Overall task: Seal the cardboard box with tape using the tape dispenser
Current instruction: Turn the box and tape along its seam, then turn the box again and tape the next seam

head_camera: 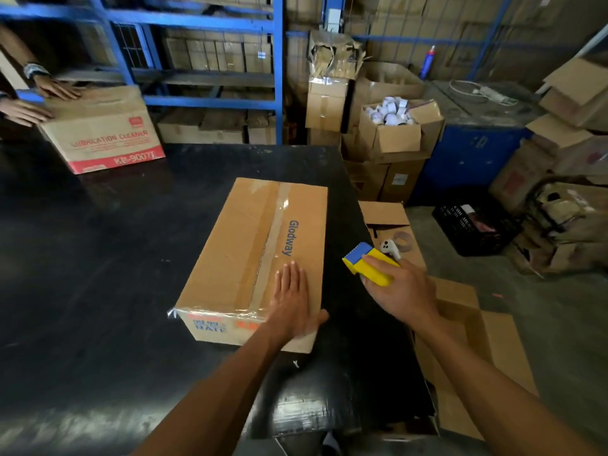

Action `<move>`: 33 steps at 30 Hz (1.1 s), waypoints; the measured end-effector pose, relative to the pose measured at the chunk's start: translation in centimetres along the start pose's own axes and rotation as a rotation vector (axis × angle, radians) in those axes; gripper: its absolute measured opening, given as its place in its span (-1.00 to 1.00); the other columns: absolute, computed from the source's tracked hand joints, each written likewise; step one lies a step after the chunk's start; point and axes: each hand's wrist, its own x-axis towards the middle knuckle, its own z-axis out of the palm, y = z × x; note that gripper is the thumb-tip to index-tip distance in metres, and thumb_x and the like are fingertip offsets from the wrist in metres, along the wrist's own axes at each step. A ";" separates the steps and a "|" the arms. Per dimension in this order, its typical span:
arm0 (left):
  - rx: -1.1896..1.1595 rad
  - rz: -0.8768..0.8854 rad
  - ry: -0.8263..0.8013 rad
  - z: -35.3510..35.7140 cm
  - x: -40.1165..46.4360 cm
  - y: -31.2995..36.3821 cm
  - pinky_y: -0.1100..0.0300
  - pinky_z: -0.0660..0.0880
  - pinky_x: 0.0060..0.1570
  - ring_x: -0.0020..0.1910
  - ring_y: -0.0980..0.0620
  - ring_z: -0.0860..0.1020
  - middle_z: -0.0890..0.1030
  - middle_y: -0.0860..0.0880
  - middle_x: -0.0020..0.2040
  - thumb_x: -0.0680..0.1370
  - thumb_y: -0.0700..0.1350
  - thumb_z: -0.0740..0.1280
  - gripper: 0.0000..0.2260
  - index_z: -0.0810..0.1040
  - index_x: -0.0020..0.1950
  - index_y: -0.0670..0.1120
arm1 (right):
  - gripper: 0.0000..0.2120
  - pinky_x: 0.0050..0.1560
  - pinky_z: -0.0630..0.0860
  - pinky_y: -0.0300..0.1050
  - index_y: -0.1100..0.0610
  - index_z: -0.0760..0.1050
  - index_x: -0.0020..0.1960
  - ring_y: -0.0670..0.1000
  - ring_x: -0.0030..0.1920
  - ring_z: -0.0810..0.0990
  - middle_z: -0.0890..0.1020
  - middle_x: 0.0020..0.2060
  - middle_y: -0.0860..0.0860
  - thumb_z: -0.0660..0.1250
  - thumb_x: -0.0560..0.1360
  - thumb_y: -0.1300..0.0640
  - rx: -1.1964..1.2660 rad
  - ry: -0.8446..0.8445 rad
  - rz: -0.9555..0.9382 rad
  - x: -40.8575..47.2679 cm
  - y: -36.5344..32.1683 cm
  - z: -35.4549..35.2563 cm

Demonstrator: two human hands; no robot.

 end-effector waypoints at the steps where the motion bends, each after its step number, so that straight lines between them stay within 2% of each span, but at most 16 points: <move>1: -0.001 0.056 -0.002 -0.1 -0.9 -1.9 -0.10 -0.31 0.53 0.56 -0.21 -0.33 -0.31 -0.26 0.58 0.47 0.41 0.11 0.01 -0.25 0.59 -0.24 | -0.48 -0.22 0.31 -0.17 -0.26 0.43 0.39 0.04 -0.12 0.51 0.55 -0.10 0.04 0.40 0.46 -0.22 0.032 0.026 -0.004 0.4 -0.7 0.0; 3: -0.031 0.147 -0.016 -1.0 -2.7 -6.0 -0.01 -0.28 0.54 0.59 -0.09 -0.27 -0.25 -0.13 0.61 0.43 0.45 0.21 0.03 -0.17 0.63 -0.13 | -0.50 -0.20 0.38 -0.13 -0.29 0.42 0.38 0.02 -0.12 0.50 0.55 -0.13 0.02 0.38 0.46 -0.25 0.081 0.026 0.018 1.2 -2.0 0.1; 6: -0.088 0.160 0.043 -3.3 -4.8 -10.3 -0.06 -0.03 0.57 0.58 0.02 0.06 0.12 0.03 0.61 0.41 0.48 0.25 -0.13 0.17 0.58 0.03 | -0.49 -0.05 0.52 0.03 -0.40 0.40 0.33 0.06 -0.04 0.55 0.55 -0.11 0.00 0.36 0.39 -0.31 0.222 0.017 0.090 2.0 -3.9 1.0; 7: -0.057 0.132 0.078 -3.6 -4.9 -10.6 -0.08 -0.07 0.56 0.56 0.01 0.12 0.21 0.02 0.58 0.40 0.51 0.22 -0.14 0.24 0.55 0.04 | -0.48 -0.04 0.53 0.05 -0.42 0.41 0.31 0.07 -0.05 0.57 0.58 -0.12 0.00 0.34 0.35 -0.34 0.264 0.026 0.103 2.2 -4.5 1.4; 8: -0.034 0.072 0.102 -3.7 -4.9 -10.2 -0.11 -0.16 0.53 0.56 -0.04 0.11 0.21 -0.01 0.56 0.36 0.56 0.20 -0.08 0.23 0.55 0.03 | -0.47 -0.03 0.54 0.04 -0.43 0.41 0.30 0.06 -0.06 0.58 0.60 -0.14 -0.01 0.33 0.33 -0.37 0.293 0.028 0.113 2.4 -5.2 1.7; 9: -0.050 -0.021 0.113 -3.4 -4.7 -9.4 -0.15 -0.27 0.48 0.58 -0.13 0.03 0.12 -0.08 0.58 0.30 0.61 0.19 0.02 0.14 0.58 0.02 | -0.48 -0.03 0.53 0.01 -0.43 0.42 0.29 0.05 -0.06 0.58 0.62 -0.14 -0.02 0.33 0.33 -0.37 0.307 0.020 0.124 2.5 -5.9 1.9; 11: -0.084 -0.211 0.071 -2.0 -4.2 -7.8 -0.25 -0.40 0.40 0.56 -0.28 -0.26 -0.21 -0.20 0.61 0.26 0.60 0.23 0.18 -0.15 0.62 -0.03 | -0.54 -0.07 0.47 -0.07 -0.38 0.48 0.28 0.01 -0.06 0.58 0.64 -0.15 -0.08 0.41 0.38 -0.30 0.326 0.001 0.136 2.6 -7.0 2.1; 13: -0.015 -0.270 0.011 -1.1 -4.0 -7.4 -0.32 -0.38 0.42 0.49 -0.31 -0.42 -0.37 -0.28 0.55 0.34 0.49 0.32 0.18 -0.31 0.60 -0.07 | -0.57 -0.07 0.42 -0.12 -0.34 0.51 0.27 -0.03 -0.05 0.57 0.63 -0.16 -0.14 0.44 0.41 -0.24 0.351 -0.019 0.123 2.3 -7.7 1.9; 16: 0.019 -0.184 -0.037 -1.7 -4.5 -9.2 -0.30 -0.37 0.43 0.50 -0.32 -0.40 -0.37 -0.27 0.56 0.38 0.40 0.38 0.14 -0.32 0.60 -0.04 | -0.56 0.00 0.44 -0.14 -0.35 0.52 0.25 -0.05 0.03 0.58 0.67 -0.02 -0.17 0.47 0.39 -0.22 0.407 -0.031 0.132 1.7 -8.3 2.0; 19: 0.108 -0.056 -0.139 -3.4 -5.5 -13.8 -0.23 -0.28 0.48 0.54 -0.29 -0.32 -0.31 -0.24 0.59 0.39 0.36 0.41 0.11 -0.28 0.61 0.00 | -0.55 0.17 0.49 -0.09 -0.42 0.51 0.17 -0.07 0.15 0.57 0.64 0.15 -0.23 0.51 0.31 -0.23 0.527 -0.017 0.220 1.1 -8.8 2.1; 21: 0.192 -0.018 -0.226 -5.2 -6.3 -16.7 -0.25 -0.20 0.50 0.57 -0.25 -0.27 -0.29 -0.19 0.61 0.40 0.28 0.46 0.11 -0.28 0.61 0.01 | -0.54 0.21 0.53 -0.01 -0.47 0.49 0.14 -0.07 0.12 0.58 0.64 0.16 -0.22 0.50 0.28 -0.24 0.587 -0.018 0.259 0.8 -9.1 2.0; 23: 0.242 -0.054 -0.273 -6.1 -6.7 -17.4 -0.34 -0.20 0.48 0.57 -0.24 -0.26 -0.29 -0.19 0.60 0.41 0.16 0.51 0.12 -0.29 0.60 -0.01 | -0.53 0.21 0.53 0.01 -0.45 0.50 0.15 -0.07 0.11 0.58 0.64 0.15 -0.21 0.50 0.27 -0.24 0.612 -0.025 0.293 0.8 -9.3 1.8; 25: 0.200 -0.086 -0.237 -5.8 -6.5 -15.3 -0.41 -0.22 0.44 0.55 -0.30 -0.30 -0.33 -0.25 0.58 0.39 0.14 0.54 0.17 -0.33 0.59 -0.05 | -0.52 0.23 0.50 0.03 -0.38 0.53 0.19 -0.05 0.12 0.56 0.63 0.16 -0.18 0.51 0.28 -0.21 0.639 -0.029 0.338 0.9 -9.6 1.6; 28: 0.090 -0.108 -0.189 -3.7 -4.8 -9.9 -0.53 -0.21 0.36 0.49 -0.39 -0.37 -0.45 -0.26 0.52 0.30 0.24 0.56 0.29 -0.43 0.55 -0.04 | -0.49 0.27 0.46 0.05 -0.33 0.55 0.21 -0.04 0.16 0.54 0.63 0.17 -0.16 0.53 0.28 -0.20 0.664 -0.019 0.364 1.1 -9.7 1.4; 30: 0.083 -0.161 -0.182 -2.4 -3.4 -7.3 -0.61 -0.20 0.29 0.47 -0.45 -0.37 -0.45 -0.25 0.52 0.31 0.28 0.54 0.27 -0.44 0.55 0.02 | -0.49 0.28 0.46 0.07 -0.35 0.54 0.20 -0.04 0.17 0.54 0.63 0.14 -0.18 0.54 0.26 -0.21 0.658 -0.019 0.365 1.1 -9.6 1.3; 33: 0.129 -0.166 -0.155 -2.0 -2.4 -6.2 -0.64 -0.20 0.25 0.45 -0.52 -0.33 -0.36 -0.20 0.58 0.40 0.23 0.49 0.11 -0.34 0.57 0.15 | -0.51 0.21 0.50 0.01 -0.40 0.53 0.16 -0.08 0.11 0.56 0.63 0.06 -0.22 0.54 0.26 -0.22 0.660 -0.004 0.397 0.5 -8.9 0.9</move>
